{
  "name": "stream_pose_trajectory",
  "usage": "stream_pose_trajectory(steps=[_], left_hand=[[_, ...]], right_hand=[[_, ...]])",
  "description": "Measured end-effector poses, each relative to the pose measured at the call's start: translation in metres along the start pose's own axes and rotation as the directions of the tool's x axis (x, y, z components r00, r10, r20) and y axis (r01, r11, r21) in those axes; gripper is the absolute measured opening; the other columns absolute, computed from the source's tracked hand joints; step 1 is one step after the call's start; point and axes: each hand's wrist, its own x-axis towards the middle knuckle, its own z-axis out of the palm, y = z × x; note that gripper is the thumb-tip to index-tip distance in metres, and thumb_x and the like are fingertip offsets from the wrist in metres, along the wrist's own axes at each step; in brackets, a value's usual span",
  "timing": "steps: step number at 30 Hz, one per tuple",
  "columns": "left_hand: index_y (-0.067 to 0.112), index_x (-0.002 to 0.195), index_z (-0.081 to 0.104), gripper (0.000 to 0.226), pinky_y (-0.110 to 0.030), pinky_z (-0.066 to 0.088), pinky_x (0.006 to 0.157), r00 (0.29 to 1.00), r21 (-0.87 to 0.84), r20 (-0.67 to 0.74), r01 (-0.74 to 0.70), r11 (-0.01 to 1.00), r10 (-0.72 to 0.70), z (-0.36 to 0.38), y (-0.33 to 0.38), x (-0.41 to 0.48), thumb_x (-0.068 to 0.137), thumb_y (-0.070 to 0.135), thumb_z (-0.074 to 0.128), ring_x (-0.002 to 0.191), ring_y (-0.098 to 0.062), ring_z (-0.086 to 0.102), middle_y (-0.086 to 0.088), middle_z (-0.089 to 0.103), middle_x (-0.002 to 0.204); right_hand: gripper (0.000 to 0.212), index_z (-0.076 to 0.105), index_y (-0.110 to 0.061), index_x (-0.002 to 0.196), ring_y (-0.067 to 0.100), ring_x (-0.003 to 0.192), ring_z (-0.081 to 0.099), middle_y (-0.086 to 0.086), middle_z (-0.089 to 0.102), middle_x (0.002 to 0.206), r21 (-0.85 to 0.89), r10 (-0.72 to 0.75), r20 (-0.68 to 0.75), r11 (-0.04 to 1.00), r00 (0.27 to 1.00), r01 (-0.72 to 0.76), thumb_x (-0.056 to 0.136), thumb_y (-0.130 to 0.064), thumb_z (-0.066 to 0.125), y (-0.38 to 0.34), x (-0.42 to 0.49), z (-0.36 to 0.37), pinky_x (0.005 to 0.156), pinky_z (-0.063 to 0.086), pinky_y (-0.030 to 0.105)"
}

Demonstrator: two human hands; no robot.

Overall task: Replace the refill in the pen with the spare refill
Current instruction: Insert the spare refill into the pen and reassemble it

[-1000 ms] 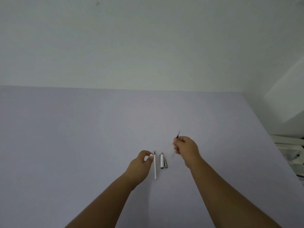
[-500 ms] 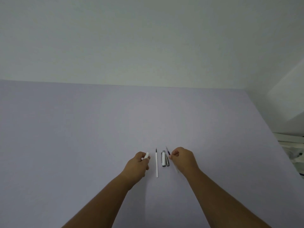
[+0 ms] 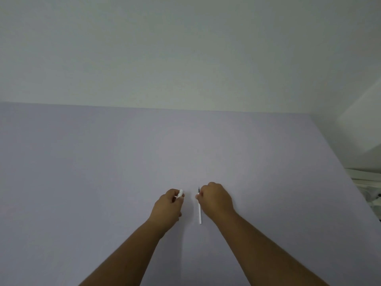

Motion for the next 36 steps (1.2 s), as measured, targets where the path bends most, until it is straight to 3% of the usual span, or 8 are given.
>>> stream_pose_trajectory(steps=[4,7,12,15,18,25,28,36], left_hand=[[0.024,0.114,0.060,0.025,-0.039,0.056,0.084,0.997,0.033,-0.069,-0.022,0.999,0.024,-0.009,-0.011,0.001,0.093,0.034,0.049,0.086,-0.019,0.062,0.003,0.064,0.094],[0.027,0.113,0.062,0.026,-0.033,0.053,0.081,0.997,0.062,-0.070,-0.014,0.998,0.019,-0.012,-0.017,0.000,0.092,0.037,0.051,0.087,-0.017,0.060,0.003,0.065,0.097],[0.031,0.109,0.065,0.022,-0.025,0.043,0.073,0.998,0.099,-0.062,-0.009,0.995,0.015,-0.014,-0.021,0.000,0.090,0.035,0.055,0.087,-0.014,0.057,0.005,0.063,0.097],[0.033,0.106,0.067,0.019,-0.017,0.038,0.062,0.999,0.112,-0.043,-0.025,0.993,0.030,-0.012,-0.018,0.001,0.090,0.033,0.057,0.084,-0.011,0.053,0.007,0.059,0.097],[0.032,0.105,0.067,0.018,-0.012,0.035,0.059,0.998,0.125,-0.024,-0.060,0.990,0.063,-0.007,-0.013,0.000,0.090,0.031,0.058,0.084,-0.011,0.053,0.005,0.060,0.097],[0.030,0.108,0.067,0.020,-0.015,0.038,0.060,0.995,0.144,-0.010,-0.095,0.985,0.097,0.000,-0.002,-0.001,0.090,0.031,0.057,0.086,-0.013,0.054,0.003,0.061,0.099],[0.029,0.110,0.067,0.022,-0.017,0.038,0.060,0.996,0.141,-0.008,-0.088,0.986,0.090,0.002,0.000,-0.002,0.091,0.030,0.057,0.084,-0.013,0.053,0.003,0.060,0.098],[0.029,0.108,0.067,0.020,-0.013,0.037,0.058,0.995,0.149,-0.002,-0.101,0.984,0.102,0.006,0.001,-0.005,0.091,0.029,0.056,0.080,-0.011,0.052,0.004,0.059,0.095]], right_hand=[[0.025,0.060,-0.010,0.111,0.026,0.108,0.054,0.009,0.062,0.116,-0.210,0.034,0.028,0.977,0.999,-0.027,0.093,-0.024,0.049,-0.017,0.001,0.011,0.085,0.046,0.033],[0.024,0.061,-0.010,0.110,0.026,0.111,0.053,0.010,0.061,0.117,-0.168,0.118,0.050,0.980,0.992,-0.108,0.091,-0.018,0.048,-0.026,0.000,0.011,0.085,0.046,0.032],[0.025,0.066,-0.010,0.091,0.023,0.080,0.062,0.006,0.070,0.089,0.269,0.215,-0.052,0.944,0.975,-0.194,0.089,-0.030,0.050,-0.031,-0.003,-0.009,0.061,0.041,0.026],[0.019,0.067,-0.011,0.088,0.012,0.061,0.055,-0.004,0.064,0.071,0.652,0.307,-0.116,0.741,0.945,-0.161,0.086,-0.028,0.058,-0.026,-0.004,-0.027,0.054,0.040,0.021],[0.015,0.067,-0.017,0.077,0.009,0.055,0.050,0.002,0.069,0.074,0.789,0.348,-0.090,0.596,0.933,-0.146,0.085,-0.026,0.059,-0.019,-0.006,-0.037,0.052,0.039,0.019],[0.020,0.061,-0.026,0.064,0.004,0.045,0.046,0.009,0.071,0.076,0.845,0.399,-0.106,0.518,0.911,-0.128,0.084,-0.025,0.060,-0.010,-0.017,-0.044,0.046,0.041,0.015],[0.020,0.063,-0.021,0.066,-0.001,0.037,0.047,-0.001,0.065,0.066,0.876,0.410,-0.121,0.473,0.904,-0.098,0.086,-0.021,0.059,-0.005,-0.020,-0.050,0.035,0.036,0.008],[0.025,0.064,-0.020,0.062,-0.005,0.037,0.047,-0.023,0.055,0.040,0.852,0.339,-0.062,0.508,0.939,-0.127,0.086,-0.021,0.057,0.003,-0.025,-0.052,0.037,0.034,0.007]])
